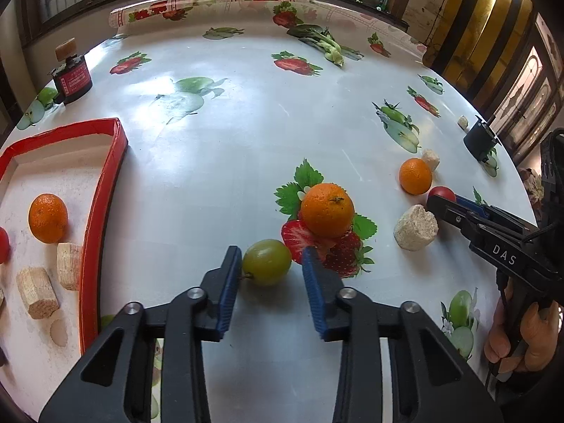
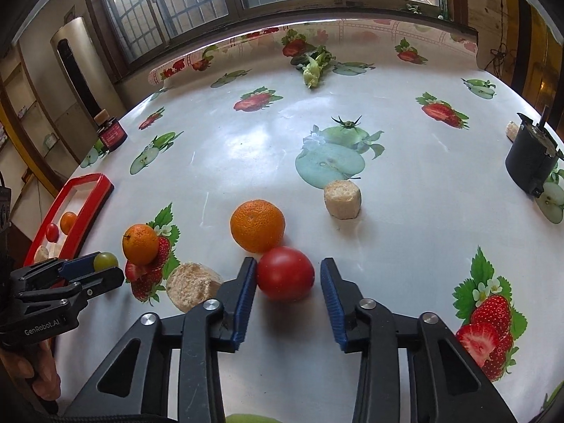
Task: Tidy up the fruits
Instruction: 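Move both open tools back to the loose fruit on the table, then grasp the green fruit with the left tool while the right tool grasps a red tomato, then carry the green fruit and tomato with both tools over the tray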
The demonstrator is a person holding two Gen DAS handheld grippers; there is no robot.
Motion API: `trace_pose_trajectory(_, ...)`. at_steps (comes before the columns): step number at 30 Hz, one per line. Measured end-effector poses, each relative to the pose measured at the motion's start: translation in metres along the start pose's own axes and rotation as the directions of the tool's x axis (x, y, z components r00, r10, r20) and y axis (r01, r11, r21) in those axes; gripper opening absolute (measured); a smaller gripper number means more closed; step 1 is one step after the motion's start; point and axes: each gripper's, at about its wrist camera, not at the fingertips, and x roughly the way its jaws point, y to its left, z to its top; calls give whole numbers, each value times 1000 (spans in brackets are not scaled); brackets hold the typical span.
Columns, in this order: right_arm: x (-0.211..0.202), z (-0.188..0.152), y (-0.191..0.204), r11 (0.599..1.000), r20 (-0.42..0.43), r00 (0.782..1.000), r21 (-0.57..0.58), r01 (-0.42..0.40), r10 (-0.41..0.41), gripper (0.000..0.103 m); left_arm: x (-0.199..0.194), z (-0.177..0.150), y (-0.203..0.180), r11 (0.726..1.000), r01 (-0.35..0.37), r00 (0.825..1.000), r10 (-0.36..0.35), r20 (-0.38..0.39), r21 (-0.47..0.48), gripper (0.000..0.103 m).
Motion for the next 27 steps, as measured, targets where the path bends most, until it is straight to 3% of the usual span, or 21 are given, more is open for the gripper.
trace_pose_trajectory(14, -39, -13, 7, 1000, 44, 999, 8, -21, 20, 33, -33, -11, 5, 1000, 16, 999, -15, 47, -11, 23)
trace_pose_trajectory(27, -63, -17, 53, 995, 71, 994, -58, -78, 82, 33, -75, -28, 25, 999, 5, 995, 1, 103, -54, 23)
